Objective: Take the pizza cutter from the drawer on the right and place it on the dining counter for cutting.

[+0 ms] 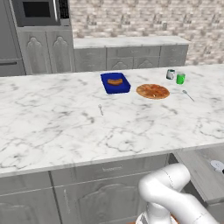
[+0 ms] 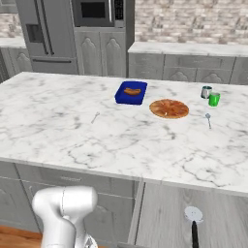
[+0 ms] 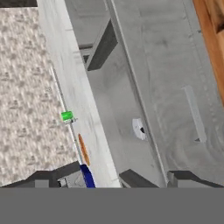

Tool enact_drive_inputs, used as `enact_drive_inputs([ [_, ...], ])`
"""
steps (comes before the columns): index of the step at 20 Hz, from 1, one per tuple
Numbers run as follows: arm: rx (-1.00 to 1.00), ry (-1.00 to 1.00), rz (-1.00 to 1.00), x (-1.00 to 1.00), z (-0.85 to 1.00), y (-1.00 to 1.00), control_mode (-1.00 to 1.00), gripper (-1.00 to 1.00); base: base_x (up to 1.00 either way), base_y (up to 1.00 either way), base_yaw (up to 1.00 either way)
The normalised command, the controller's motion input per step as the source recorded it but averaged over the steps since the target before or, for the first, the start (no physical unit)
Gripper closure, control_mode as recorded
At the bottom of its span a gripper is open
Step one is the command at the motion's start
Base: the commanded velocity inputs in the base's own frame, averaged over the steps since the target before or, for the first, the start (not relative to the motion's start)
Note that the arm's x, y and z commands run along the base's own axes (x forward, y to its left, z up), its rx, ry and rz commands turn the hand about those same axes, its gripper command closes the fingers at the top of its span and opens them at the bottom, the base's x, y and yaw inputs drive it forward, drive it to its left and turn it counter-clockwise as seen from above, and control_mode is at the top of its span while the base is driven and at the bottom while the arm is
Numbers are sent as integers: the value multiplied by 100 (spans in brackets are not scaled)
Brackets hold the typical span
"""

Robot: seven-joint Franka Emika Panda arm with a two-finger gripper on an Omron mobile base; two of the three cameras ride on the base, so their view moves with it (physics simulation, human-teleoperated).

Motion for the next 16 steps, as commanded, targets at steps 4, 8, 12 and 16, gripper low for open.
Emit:
enact_drive_inputs([
  [4,0,3,0,66,44,15,-100,-100,0,0,0],
  [8,-1,13,0,99,1,44,-100,-100,0,0,0],
  [12,0,10,0,100,0,49,-100,-100,0,0,0],
  [16,-1,12,0,100,0,55,-100,-100,0,0,0],
])
